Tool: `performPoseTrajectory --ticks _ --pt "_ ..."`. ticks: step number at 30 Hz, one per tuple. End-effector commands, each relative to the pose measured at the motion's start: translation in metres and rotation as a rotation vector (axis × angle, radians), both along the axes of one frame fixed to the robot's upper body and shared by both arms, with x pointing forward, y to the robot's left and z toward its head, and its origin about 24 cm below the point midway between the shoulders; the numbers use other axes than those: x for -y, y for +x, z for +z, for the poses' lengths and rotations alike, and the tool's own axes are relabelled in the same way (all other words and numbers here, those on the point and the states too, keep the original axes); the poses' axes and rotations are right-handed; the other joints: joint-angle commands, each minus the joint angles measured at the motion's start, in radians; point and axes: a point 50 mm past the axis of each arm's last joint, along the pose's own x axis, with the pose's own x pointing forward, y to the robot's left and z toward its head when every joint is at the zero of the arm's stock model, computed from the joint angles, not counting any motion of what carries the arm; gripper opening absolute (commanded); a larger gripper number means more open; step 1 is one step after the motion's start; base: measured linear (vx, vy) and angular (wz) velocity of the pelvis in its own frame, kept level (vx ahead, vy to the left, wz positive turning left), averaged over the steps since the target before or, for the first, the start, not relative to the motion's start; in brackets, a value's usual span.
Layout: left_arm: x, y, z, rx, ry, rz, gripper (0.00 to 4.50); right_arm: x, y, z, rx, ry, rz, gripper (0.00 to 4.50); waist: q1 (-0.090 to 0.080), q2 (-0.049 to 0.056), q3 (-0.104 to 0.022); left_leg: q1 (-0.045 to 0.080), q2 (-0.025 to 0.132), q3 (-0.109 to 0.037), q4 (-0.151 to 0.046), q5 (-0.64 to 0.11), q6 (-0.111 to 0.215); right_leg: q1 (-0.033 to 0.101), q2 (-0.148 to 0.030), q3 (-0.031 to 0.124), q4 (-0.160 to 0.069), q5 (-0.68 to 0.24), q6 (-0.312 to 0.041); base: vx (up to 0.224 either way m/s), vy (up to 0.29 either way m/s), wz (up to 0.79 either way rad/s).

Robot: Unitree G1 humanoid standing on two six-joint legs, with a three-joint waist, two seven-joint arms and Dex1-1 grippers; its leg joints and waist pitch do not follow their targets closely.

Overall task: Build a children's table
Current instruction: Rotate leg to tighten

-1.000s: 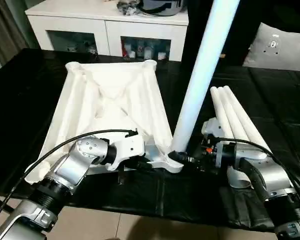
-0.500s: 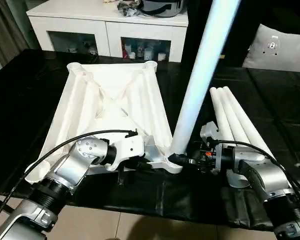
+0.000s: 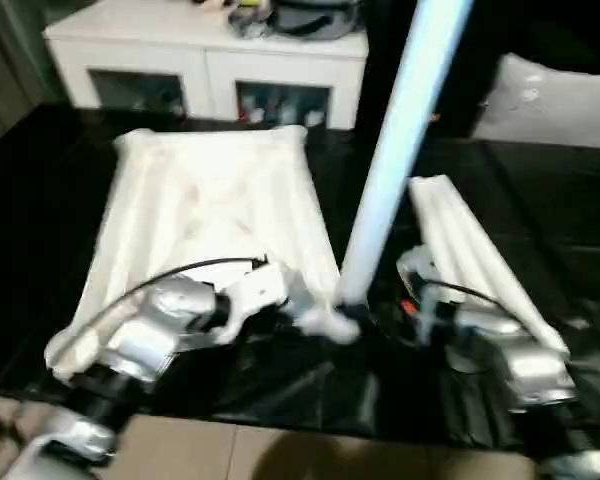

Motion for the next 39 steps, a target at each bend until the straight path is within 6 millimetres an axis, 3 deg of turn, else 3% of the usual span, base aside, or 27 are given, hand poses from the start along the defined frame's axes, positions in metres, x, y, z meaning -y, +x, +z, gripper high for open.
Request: performPoseTrajectory --ticks 1,4,6,7,8,9,12,14,18,21,27,30,35,39 --pt "0.023 -0.005 -0.002 -0.042 -0.070 0.008 0.00 0.015 -0.001 -0.031 -0.155 -0.110 -0.215 2.57 -0.002 -0.006 -0.024 -0.005 0.060 -0.035 -0.088 -0.318 -0.023 0.018 -0.098 0.047 -0.110 -0.530 -0.127 0.000 0.000 0.00" --pt "0.039 0.000 0.006 -0.015 -0.090 0.078 0.00 0.015 0.002 -0.038 -0.194 -0.149 -0.334 2.57 -0.002 -0.007 -0.025 -0.006 0.059 -0.031 -0.085 -0.299 0.000 0.014 -0.097 0.050 -0.116 -0.523 -0.117 0.000 0.000 0.00" --pt "0.049 0.001 0.008 0.009 -0.084 0.097 0.00 0.012 0.004 -0.037 -0.172 -0.130 -0.353 2.57 -0.001 -0.009 -0.029 -0.012 0.061 -0.029 -0.086 -0.272 0.011 0.018 -0.095 0.053 -0.111 -0.467 -0.125 0.000 0.000 0.00" --pt "0.051 0.002 0.008 0.021 -0.070 0.100 0.00 0.010 0.004 -0.035 -0.155 -0.106 -0.348 2.57 0.003 -0.008 -0.032 -0.014 0.062 -0.028 -0.085 -0.246 0.018 0.019 -0.094 0.053 -0.106 -0.411 -0.136 0.000 0.000 0.00" --pt "0.051 0.002 0.006 0.033 -0.042 0.101 0.00 0.008 0.005 -0.032 -0.134 -0.084 -0.344 3.27 0.005 -0.007 -0.036 -0.018 0.063 -0.026 -0.083 -0.205 0.027 0.024 -0.094 0.055 -0.097 -0.324 -0.155 0.000 0.000 0.00" --pt "0.050 0.002 0.005 0.039 -0.019 0.102 0.00 0.008 0.006 -0.031 -0.121 -0.076 -0.347 3.27 0.007 -0.007 -0.038 -0.020 0.064 -0.023 -0.081 -0.171 0.037 0.026 -0.091 0.054 -0.090 -0.242 -0.175 0.000 0.000 0.00" --pt "0.044 0.004 0.002 0.032 0.007 0.129 0.00 0.011 0.008 -0.027 -0.093 -0.057 -0.351 3.40 0.014 -0.005 -0.044 -0.019 0.062 -0.019 -0.073 -0.118 0.054 0.030 -0.093 0.053 -0.082 -0.149 -0.210 0.000 0.000 0.00" --pt "0.038 0.006 0.001 0.033 0.027 0.146 0.00 0.015 0.008 -0.023 -0.061 -0.047 -0.345 3.68 0.023 -0.006 -0.042 -0.024 0.062 -0.017 -0.073 -0.074 0.074 0.033 -0.089 0.050 -0.074 -0.069 -0.227 0.000 0.000 0.00" --pt "0.027 0.008 -0.004 0.038 0.071 0.140 0.00 0.024 0.008 -0.012 0.024 -0.024 -0.277 4.05 0.031 -0.007 -0.039 -0.024 0.063 -0.016 -0.075 -0.125 0.071 0.035 -0.092 0.050 -0.082 -0.137 -0.214 0.000 0.000 0.00" --pt "0.018 0.007 -0.008 0.018 0.095 0.101 0.00 0.038 0.002 0.001 0.100 -0.015 -0.127 4.36 0.030 -0.006 -0.037 -0.024 0.064 -0.018 -0.077 -0.146 0.071 0.036 -0.091 0.049 -0.086 -0.168 -0.202 0.000 0.000 0.00" --pt "0.006 0.002 -0.011 0.016 0.139 -0.035 0.00 0.052 -0.007 0.019 0.150 -0.009 0.068 4.45 0.029 -0.006 -0.035 -0.024 0.064 -0.019 -0.077 -0.151 0.089 0.036 -0.091 0.048 -0.092 -0.213 -0.186 0.000 0.000 0.00" --pt "0.000 -0.002 -0.014 0.011 0.170 -0.132 0.00 0.058 -0.007 0.025 0.182 -0.032 0.113 4.45 0.031 -0.005 -0.036 -0.021 0.068 -0.018 -0.077 -0.139 0.086 0.032 -0.092 0.048 -0.088 -0.198 -0.201 0.000 0.000 0.00" --pt "-0.009 -0.010 -0.015 -0.014 0.203 -0.296 0.00 0.053 -0.015 0.028 0.166 -0.047 0.289 4.45 0.033 -0.004 -0.038 -0.020 0.070 -0.018 -0.075 -0.115 0.091 0.035 -0.091 0.047 -0.077 -0.101 -0.241 0.000 0.000 0.00" --pt "-0.011 -0.016 -0.010 -0.044 0.181 -0.398 0.00 0.042 -0.017 0.024 0.133 -0.043 0.367 4.45 0.035 -0.004 -0.036 -0.017 0.072 -0.017 -0.077 -0.124 0.082 0.033 -0.094 0.047 -0.078 -0.120 -0.249 0.000 0.000 0.00"
